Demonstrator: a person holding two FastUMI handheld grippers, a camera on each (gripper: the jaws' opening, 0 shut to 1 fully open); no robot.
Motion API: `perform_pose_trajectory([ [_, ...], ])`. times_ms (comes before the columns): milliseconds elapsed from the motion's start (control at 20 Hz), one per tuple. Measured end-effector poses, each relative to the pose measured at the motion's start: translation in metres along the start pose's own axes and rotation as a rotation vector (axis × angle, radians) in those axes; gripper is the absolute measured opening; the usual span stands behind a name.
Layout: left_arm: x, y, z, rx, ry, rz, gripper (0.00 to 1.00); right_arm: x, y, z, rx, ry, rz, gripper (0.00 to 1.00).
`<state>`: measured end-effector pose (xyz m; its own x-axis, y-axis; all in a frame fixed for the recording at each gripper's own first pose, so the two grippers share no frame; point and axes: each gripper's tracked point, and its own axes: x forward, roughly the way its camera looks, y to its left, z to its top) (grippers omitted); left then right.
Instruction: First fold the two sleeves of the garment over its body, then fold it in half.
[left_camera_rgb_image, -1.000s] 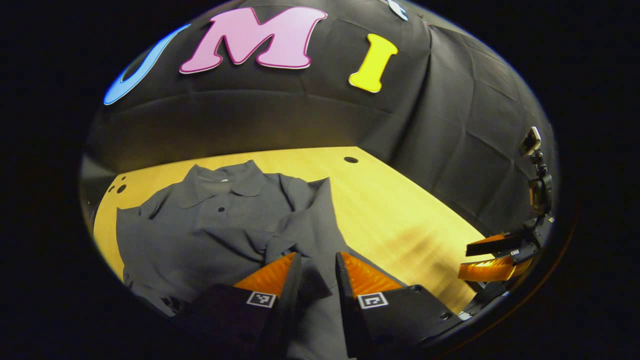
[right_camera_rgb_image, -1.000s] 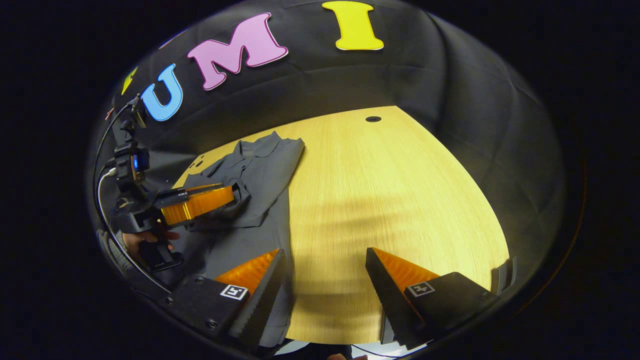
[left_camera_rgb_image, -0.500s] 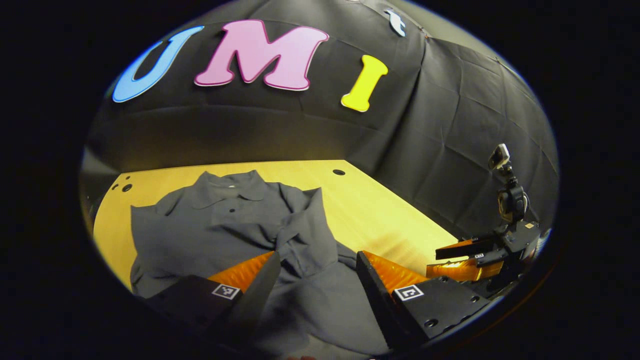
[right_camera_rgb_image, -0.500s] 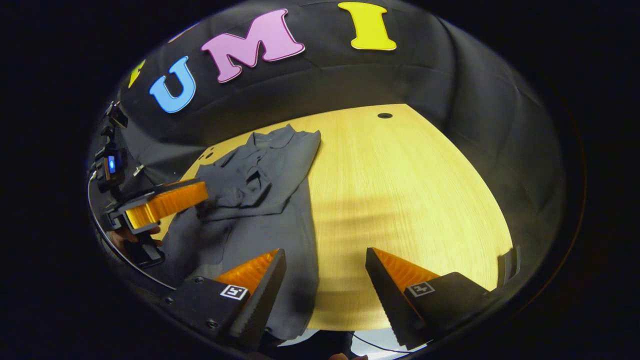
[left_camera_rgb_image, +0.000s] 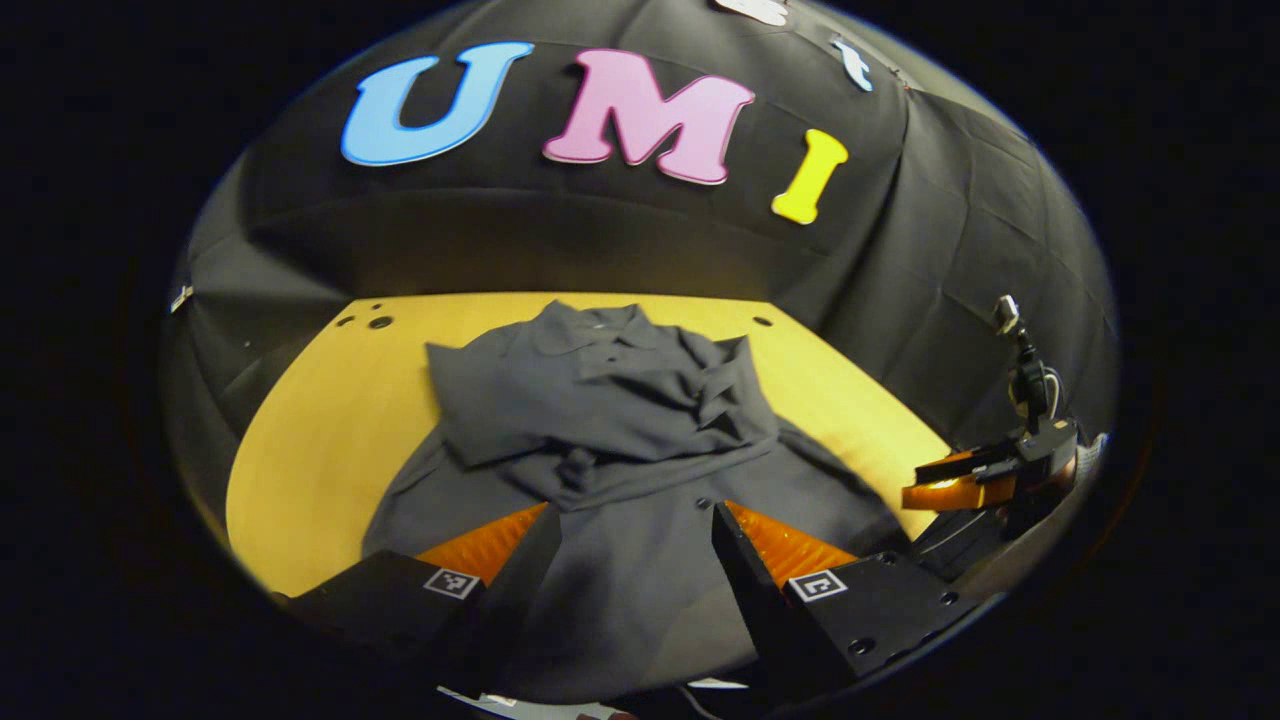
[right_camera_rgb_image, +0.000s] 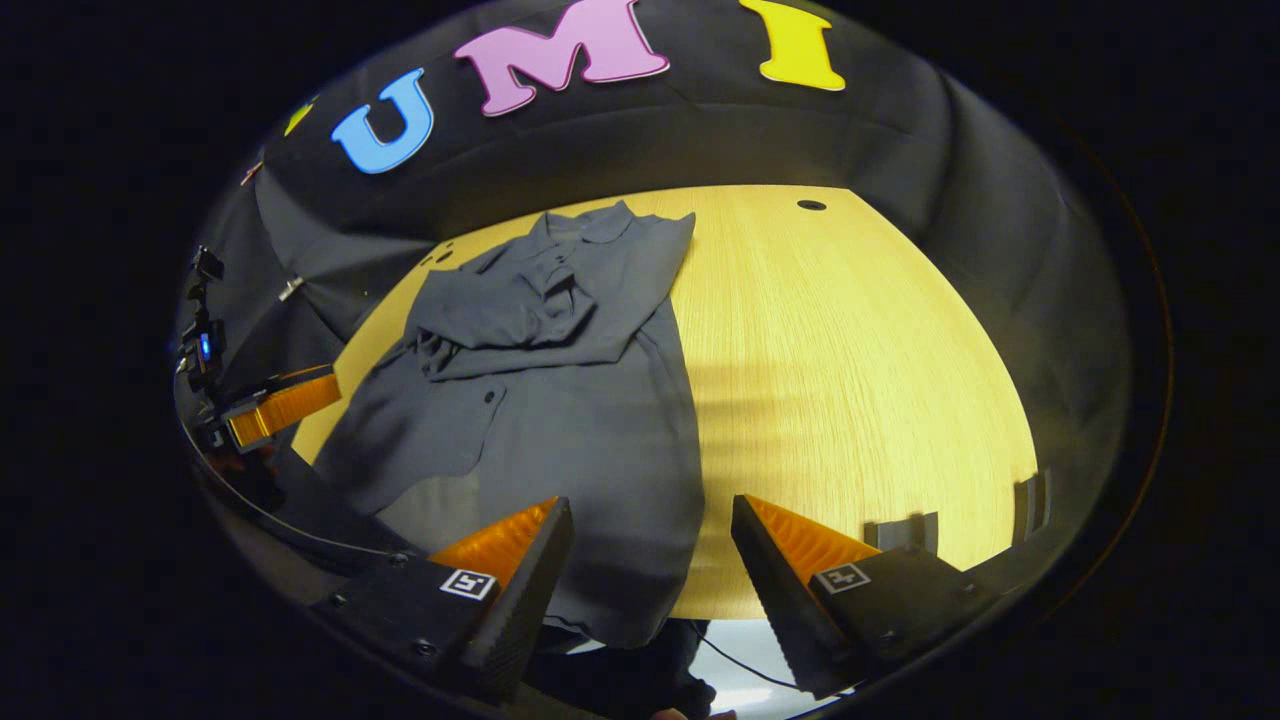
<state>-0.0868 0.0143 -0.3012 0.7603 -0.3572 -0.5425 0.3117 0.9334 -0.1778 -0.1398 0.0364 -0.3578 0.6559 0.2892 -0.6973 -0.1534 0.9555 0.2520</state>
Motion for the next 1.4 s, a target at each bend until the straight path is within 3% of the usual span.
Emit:
perform_pose_trajectory([
  [150, -0.015, 0.045, -0.031, -0.002, 0.049, 0.078, 0.96, 0.005, 0.007, -0.013, 0.017, 0.036, -0.020, 0.99],
  [200, -0.019, 0.058, -0.041, -0.003, 0.069, 0.101, 0.92, 0.006, 0.008, -0.016, 0.022, 0.043, -0.031, 0.99],
  [250, -0.021, 0.071, -0.050, -0.007, 0.085, 0.124, 0.96, 0.008, 0.009, -0.018, 0.018, 0.049, -0.045, 0.99],
  [350, -0.028, 0.089, -0.063, -0.022, 0.103, 0.152, 0.96, 0.011, 0.008, -0.024, 0.011, 0.057, -0.072, 0.99],
  [400, -0.030, 0.100, -0.069, -0.024, 0.114, 0.172, 0.91, 0.013, 0.008, -0.027, 0.013, 0.066, -0.080, 0.99],
  [500, -0.032, 0.118, -0.086, -0.028, 0.153, 0.201, 0.96, 0.018, 0.009, -0.036, 0.024, 0.084, -0.097, 0.99],
  [1050, -0.023, 0.147, -0.132, 0.021, 0.289, 0.249, 0.96, 0.030, 0.013, -0.065, -0.012, 0.141, -0.162, 0.99],
  [1200, -0.022, 0.149, -0.134, -0.036, 0.286, 0.243, 0.96, 0.034, 0.018, -0.067, -0.047, 0.159, -0.163, 0.99],
  [1250, -0.021, 0.148, -0.134, -0.041, 0.284, 0.248, 0.91, 0.036, 0.019, -0.064, -0.045, 0.154, -0.158, 0.99],
  [1300, -0.019, 0.143, -0.132, -0.029, 0.288, 0.225, 0.90, 0.036, 0.023, -0.063, -0.062, 0.159, -0.146, 0.87],
  [1350, -0.015, 0.135, -0.135, -0.004, 0.298, 0.188, 0.70, 0.041, 0.029, -0.062, -0.089, 0.158, -0.106, 0.86],
  [1400, -0.010, 0.125, -0.130, 0.017, 0.295, 0.152, 0.51, 0.048, 0.038, -0.056, -0.109, 0.144, -0.059, 0.60],
])
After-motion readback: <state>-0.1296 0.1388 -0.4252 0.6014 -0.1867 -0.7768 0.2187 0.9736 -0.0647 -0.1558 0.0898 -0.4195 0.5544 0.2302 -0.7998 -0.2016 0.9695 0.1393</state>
